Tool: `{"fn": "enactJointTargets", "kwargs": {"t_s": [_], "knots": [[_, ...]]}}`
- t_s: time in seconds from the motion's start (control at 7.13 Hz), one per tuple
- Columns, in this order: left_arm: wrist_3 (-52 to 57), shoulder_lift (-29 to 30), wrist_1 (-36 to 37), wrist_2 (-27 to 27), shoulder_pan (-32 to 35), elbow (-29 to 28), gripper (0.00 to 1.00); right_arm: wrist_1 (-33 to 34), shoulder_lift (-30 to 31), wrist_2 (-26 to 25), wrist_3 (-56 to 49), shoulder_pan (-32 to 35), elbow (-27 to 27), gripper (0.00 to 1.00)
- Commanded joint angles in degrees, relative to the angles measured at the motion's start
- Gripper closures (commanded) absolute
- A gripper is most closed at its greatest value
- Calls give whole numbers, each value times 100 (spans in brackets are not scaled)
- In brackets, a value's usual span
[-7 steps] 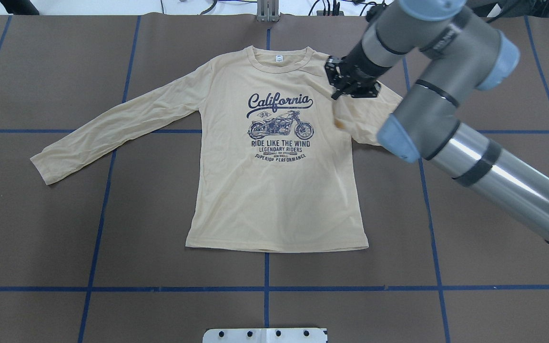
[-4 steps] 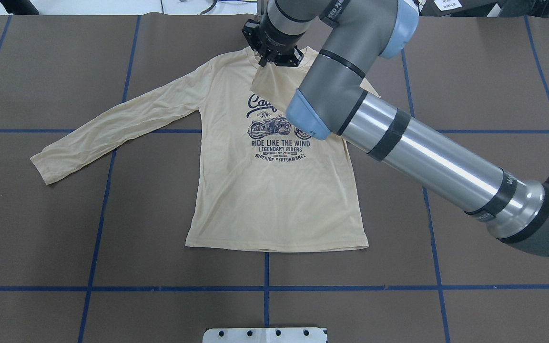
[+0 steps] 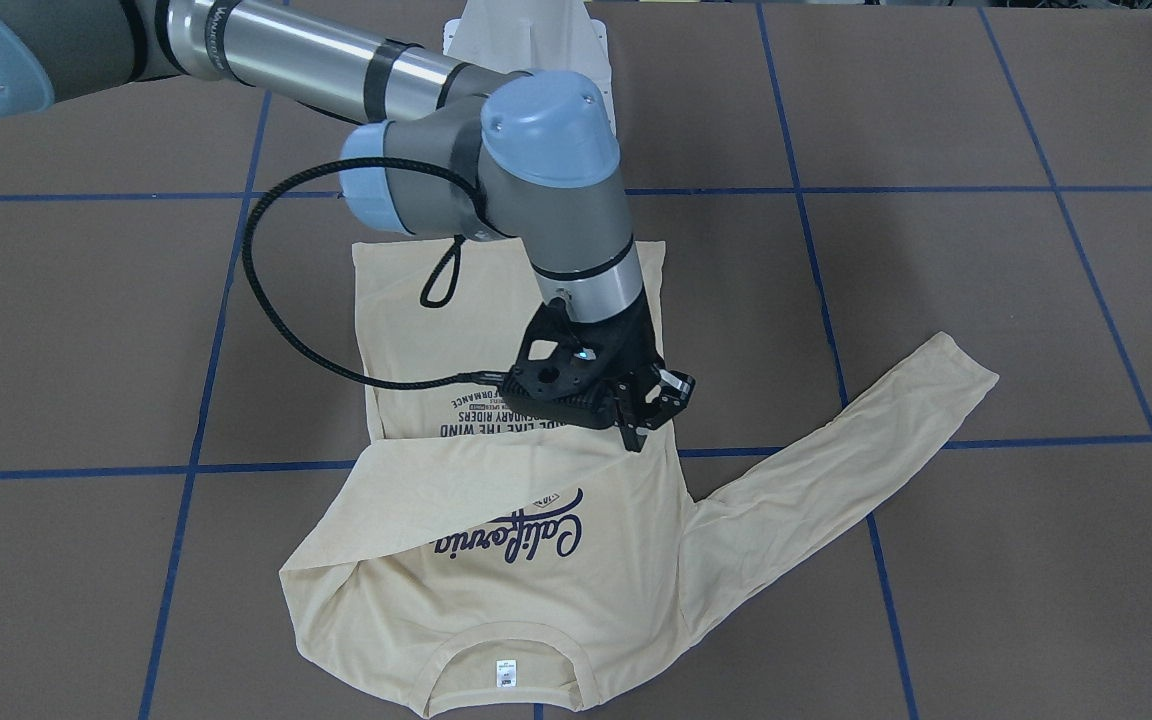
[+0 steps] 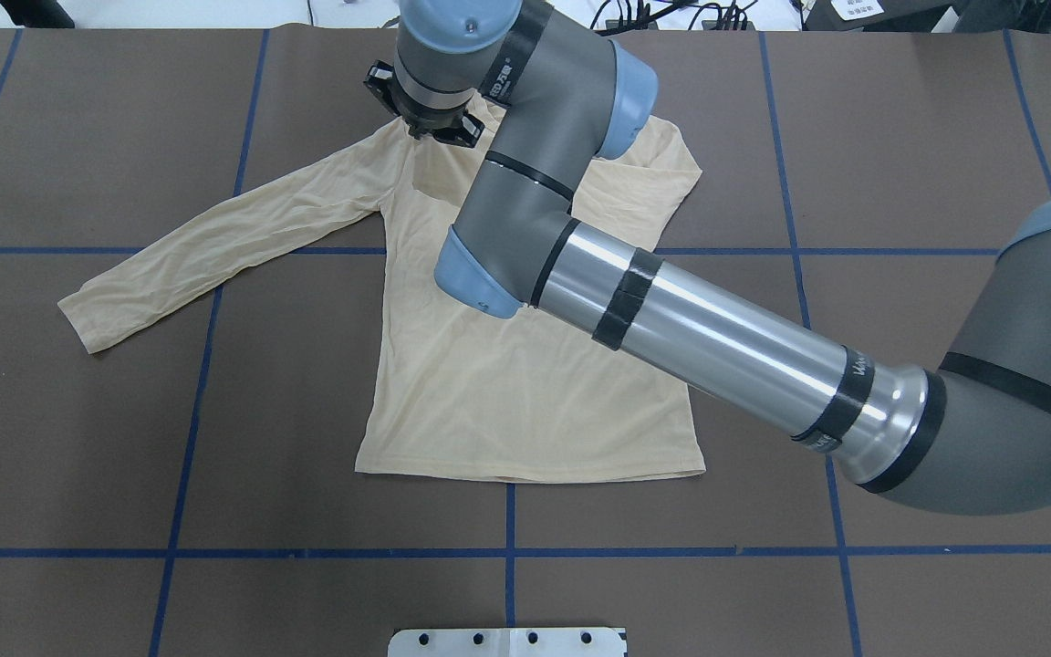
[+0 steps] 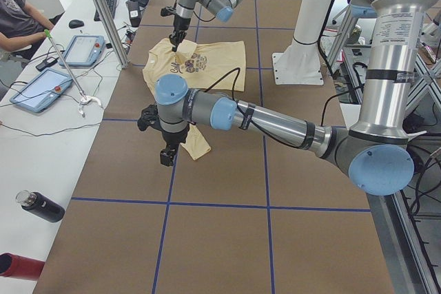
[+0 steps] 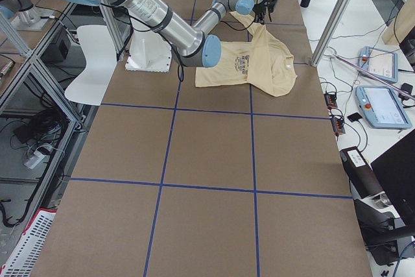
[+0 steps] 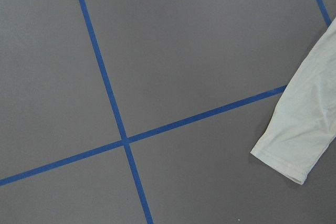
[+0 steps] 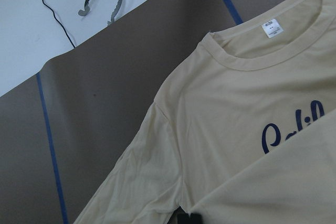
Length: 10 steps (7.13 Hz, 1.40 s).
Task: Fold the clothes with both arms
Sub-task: 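Carry the grasped sleeve across the shirt toward the far shoulder with the right gripper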
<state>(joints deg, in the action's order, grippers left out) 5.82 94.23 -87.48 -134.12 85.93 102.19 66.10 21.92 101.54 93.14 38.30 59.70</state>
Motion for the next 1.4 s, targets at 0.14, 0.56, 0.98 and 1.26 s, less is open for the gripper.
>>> {"fn": "enactJointTargets", "kwargs": {"t_s": [0.14, 0.56, 0.98, 1.26], "knots": [[7, -1, -6, -17, -50, 12, 0, -816, -816, -841, -24, -399, -1508, 100], [-2, -1, 3, -211, -50, -6, 0, -1115, -996, -969, -41, -595, -1935, 100], [7, -1, -6, -237, -76, -32, 0, -1335, -1233, -1013, -76, -604, -2296, 100], [-10, -1, -215, -1094, -304, -276, 0, -1380, -1427, -1013, -76, -604, -2578, 87]]}}
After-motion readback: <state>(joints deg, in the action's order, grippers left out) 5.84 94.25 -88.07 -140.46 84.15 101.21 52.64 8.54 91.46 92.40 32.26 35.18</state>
